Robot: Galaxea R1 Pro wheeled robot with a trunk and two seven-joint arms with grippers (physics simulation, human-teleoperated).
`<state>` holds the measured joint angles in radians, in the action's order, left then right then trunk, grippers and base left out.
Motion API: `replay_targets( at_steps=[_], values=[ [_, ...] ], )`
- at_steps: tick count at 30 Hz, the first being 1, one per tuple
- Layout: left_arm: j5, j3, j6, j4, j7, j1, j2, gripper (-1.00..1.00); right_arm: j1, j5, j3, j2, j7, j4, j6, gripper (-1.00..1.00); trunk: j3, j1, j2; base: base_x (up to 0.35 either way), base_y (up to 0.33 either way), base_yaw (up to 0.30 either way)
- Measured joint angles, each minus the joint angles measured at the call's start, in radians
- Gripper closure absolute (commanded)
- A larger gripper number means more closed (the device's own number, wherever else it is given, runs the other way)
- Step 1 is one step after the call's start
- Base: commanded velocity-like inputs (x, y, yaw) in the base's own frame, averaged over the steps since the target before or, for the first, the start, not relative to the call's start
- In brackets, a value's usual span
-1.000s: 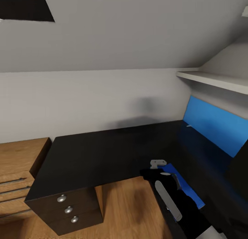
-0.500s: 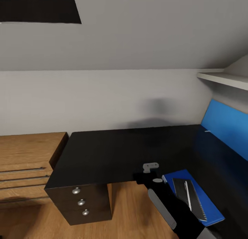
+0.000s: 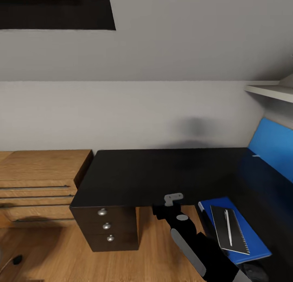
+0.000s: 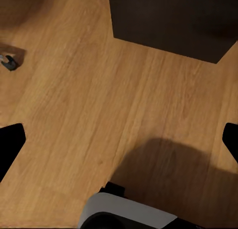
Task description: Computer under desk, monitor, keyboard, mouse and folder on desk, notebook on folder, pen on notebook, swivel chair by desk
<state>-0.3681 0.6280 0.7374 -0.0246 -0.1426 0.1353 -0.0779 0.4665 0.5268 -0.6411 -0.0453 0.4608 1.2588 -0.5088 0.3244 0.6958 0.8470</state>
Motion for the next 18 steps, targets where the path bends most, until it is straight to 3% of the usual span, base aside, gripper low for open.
replay_targets(
  at_steps=[7,18],
  values=[
    [0.000,0.000,0.001,0.000,0.001,0.000,0.003,-1.00,0.000,0.000,-0.001,-0.003,-0.001,-0.018,0.012,-1.00,0.000,0.000,0.000,-0.314,0.042,0.010],
    [0.000,0.000,0.002,0.000,0.001,0.000,0.008,-1.00,0.000,0.000,-0.004,0.000,-0.002,-0.072,0.099,-1.00,0.000,0.000,0.000,-0.311,0.167,0.001]
  ],
)
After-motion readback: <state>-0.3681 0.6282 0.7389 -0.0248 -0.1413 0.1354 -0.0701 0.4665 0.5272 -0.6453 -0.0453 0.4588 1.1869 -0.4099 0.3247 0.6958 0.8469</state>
